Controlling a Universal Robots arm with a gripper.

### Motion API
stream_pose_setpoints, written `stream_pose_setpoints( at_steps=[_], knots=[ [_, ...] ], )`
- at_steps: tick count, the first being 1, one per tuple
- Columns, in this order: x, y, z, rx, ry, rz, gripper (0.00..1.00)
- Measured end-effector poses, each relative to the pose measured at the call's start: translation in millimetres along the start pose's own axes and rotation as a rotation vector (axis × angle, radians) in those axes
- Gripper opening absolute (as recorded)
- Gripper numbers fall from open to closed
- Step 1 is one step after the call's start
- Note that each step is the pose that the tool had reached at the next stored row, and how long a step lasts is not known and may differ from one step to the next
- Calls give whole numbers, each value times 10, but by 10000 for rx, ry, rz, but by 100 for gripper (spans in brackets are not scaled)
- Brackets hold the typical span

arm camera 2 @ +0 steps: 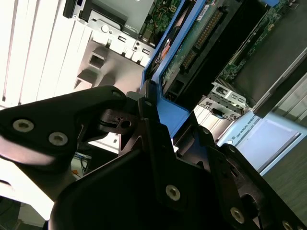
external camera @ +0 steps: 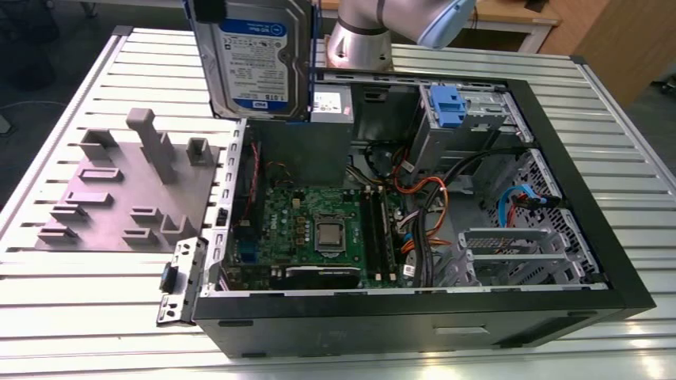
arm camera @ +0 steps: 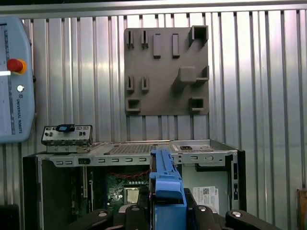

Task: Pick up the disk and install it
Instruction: 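Pick up the disk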

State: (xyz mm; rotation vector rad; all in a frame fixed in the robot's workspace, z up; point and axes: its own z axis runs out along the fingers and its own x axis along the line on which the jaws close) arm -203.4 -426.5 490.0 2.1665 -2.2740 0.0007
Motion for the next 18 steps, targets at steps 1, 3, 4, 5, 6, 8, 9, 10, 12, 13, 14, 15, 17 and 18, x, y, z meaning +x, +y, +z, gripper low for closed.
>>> stream_pose_setpoints(
  at_steps=[1, 3, 4, 5, 6, 8, 9, 10, 12, 13, 14, 15, 17, 18],
  knots=[
    [0, -6, 0, -1, 1, 0, 36],
    [-1, -19, 1, 0, 0, 0, 36],
    [-1, -26, 2, 0, 1, 0, 36],
    [-2, -35, 3, 0, 0, 1, 36],
    [-2, -44, 3, 0, 0, 1, 36],
    [-4, -71, 5, 0, 0, 1, 36],
    [-4, -88, 5, 0, 1, 0, 36],
    [-5, -109, 6, 0, 0, 0, 36],
    [-7, -156, 8, 0, 0, 0, 36],
    [-9, -180, 9, 0, 0, 0, 36],
    [-10, -209, 11, 0, 0, 1, 36],
    [-12, -241, 12, -1, 1, 1, 36],
    [-15, -317, 15, 0, 1, 0, 36],
    [-17, -354, 17, -1, 0, 1, 36]
  ],
)
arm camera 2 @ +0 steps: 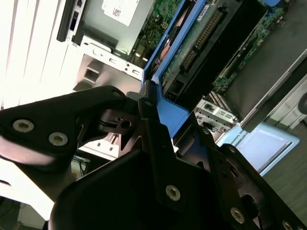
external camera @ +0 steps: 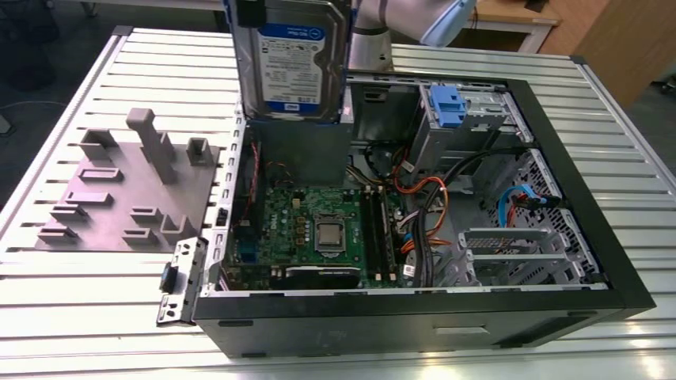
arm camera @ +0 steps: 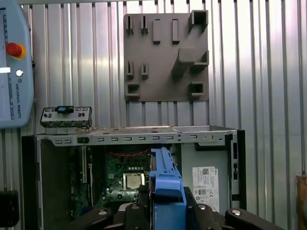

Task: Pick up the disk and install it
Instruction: 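Pick up the disk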

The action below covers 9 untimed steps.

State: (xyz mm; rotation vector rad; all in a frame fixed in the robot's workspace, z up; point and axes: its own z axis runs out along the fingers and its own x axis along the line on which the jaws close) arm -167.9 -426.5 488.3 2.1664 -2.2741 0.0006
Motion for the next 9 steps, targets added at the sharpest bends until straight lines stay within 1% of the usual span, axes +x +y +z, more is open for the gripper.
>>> stream_pose_setpoints(
  at_steps=[9],
  knots=[
    [-17, -348, 14, 1, 0, 1, 36]
  ],
)
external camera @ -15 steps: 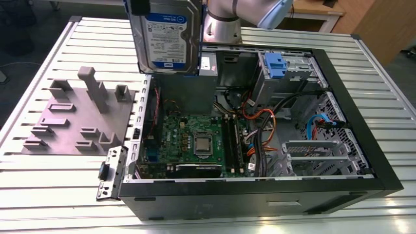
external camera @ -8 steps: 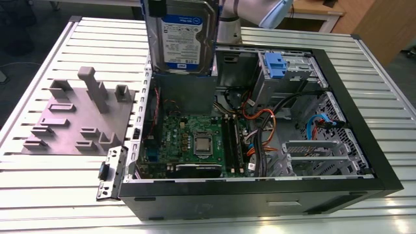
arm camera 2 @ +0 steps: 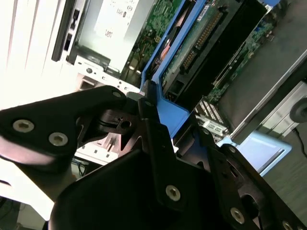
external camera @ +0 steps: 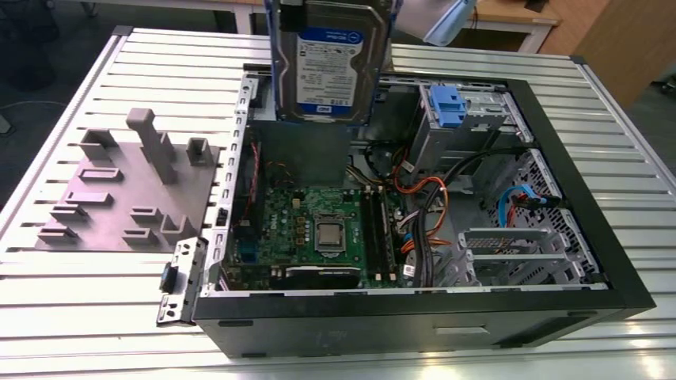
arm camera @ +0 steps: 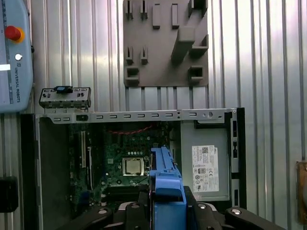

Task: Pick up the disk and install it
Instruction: 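Pick up the disk, then insert the disk into the insertion slot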

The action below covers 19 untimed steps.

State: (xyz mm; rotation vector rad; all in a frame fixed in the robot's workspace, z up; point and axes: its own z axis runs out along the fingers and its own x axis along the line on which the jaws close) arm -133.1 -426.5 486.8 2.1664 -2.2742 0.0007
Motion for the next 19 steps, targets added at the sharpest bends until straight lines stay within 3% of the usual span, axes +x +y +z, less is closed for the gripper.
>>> stream_pose_setpoints(
  at_steps=[6, 9, 19],
  knots=[
    [-9, -189, 8, 0, 1, -1, 36],
    [-12, -256, 13, 0, 1, -2, 36],
    [-3, -271, 36, 0, 0, -1, 36]
  ],
)
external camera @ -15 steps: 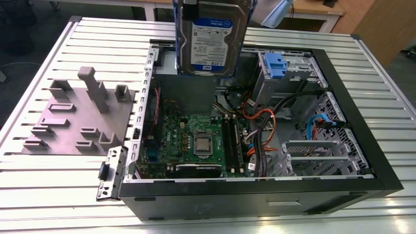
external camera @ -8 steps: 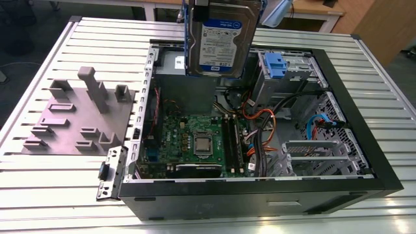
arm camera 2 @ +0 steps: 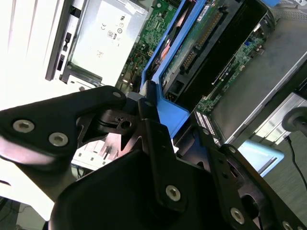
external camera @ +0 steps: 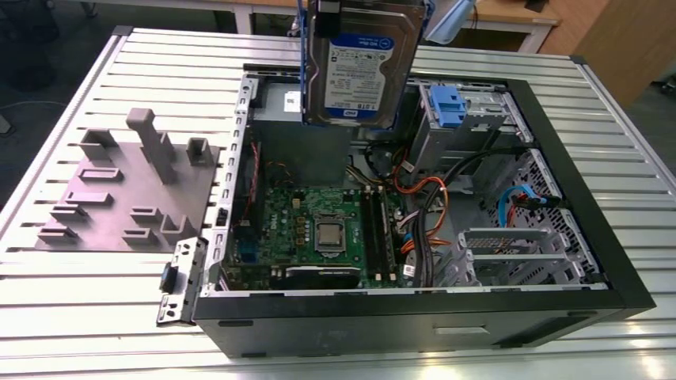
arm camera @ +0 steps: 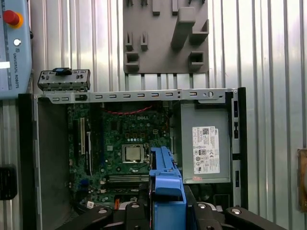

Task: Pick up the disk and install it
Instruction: 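Insert the disk into the insertion slot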

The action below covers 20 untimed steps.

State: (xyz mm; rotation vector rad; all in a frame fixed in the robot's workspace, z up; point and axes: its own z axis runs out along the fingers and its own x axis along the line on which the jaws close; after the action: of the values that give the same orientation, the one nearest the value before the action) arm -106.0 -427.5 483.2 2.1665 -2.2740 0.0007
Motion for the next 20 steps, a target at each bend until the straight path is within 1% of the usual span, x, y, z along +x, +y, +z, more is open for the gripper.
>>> stream_pose_setpoints(
  at_steps=[20],
  knots=[
    [56, -3, 0, 0, 0, 0, 36]
  ],
)
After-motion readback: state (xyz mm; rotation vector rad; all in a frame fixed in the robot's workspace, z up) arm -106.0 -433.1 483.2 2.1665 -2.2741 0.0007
